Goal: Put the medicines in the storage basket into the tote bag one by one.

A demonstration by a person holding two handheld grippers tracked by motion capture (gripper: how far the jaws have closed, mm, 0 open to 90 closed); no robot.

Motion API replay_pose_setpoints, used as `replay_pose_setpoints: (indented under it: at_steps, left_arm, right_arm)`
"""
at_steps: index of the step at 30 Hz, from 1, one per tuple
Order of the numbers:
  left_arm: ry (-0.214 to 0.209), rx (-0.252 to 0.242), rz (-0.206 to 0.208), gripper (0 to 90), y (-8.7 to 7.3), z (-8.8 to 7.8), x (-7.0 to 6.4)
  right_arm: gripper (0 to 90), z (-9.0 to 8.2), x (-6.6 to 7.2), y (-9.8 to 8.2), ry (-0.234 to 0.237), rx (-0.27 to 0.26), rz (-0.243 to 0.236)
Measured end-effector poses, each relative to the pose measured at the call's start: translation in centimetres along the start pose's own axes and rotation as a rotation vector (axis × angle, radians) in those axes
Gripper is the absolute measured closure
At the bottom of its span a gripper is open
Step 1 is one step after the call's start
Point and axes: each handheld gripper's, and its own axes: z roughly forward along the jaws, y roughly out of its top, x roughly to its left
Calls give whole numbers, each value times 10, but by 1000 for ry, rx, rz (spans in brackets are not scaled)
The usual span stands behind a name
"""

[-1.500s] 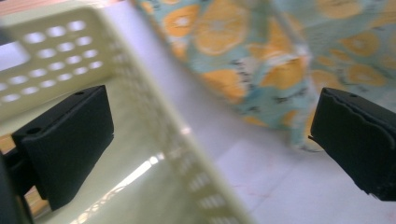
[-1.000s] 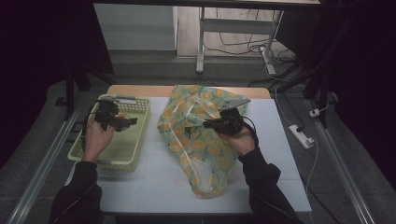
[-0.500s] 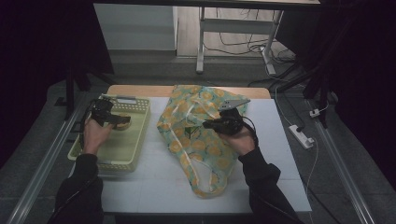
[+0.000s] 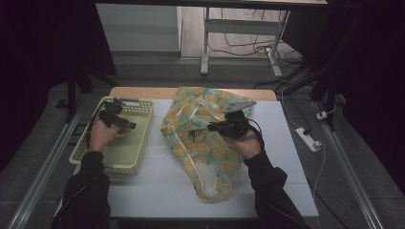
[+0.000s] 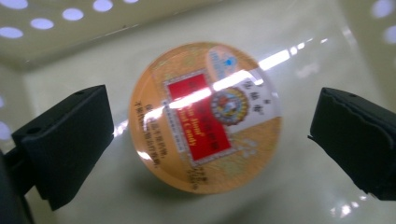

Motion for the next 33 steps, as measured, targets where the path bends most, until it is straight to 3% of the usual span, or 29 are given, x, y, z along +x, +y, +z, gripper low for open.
replay_pose_setpoints:
  at_steps: [7, 11, 18, 22, 28, 33]
  left_arm:
    - [3, 29, -21, 56, 2, 5, 1]
    - [25, 59, -28, 195, 3, 5, -1]
    - [26, 85, -70, 202, 4, 3, -3]
    - [15, 44, -81, 203, 3, -5, -4]
    - [18, -20, -52, 204, 1, -22, -10]
    - [-11, -93, -38, 204, -2, -38, -18]
  right_arm:
    - [892, 0, 0, 0, 1, 0, -2]
    - [892, 0, 1, 0, 2, -1, -2]
    - [892, 0, 1, 0, 1, -2, -1]
    - [892, -1, 1, 1, -1, -5, -2]
    - [892, -1, 0, 1, -3, -8, -2]
    - [892, -1, 1, 1, -3, -8, -2]
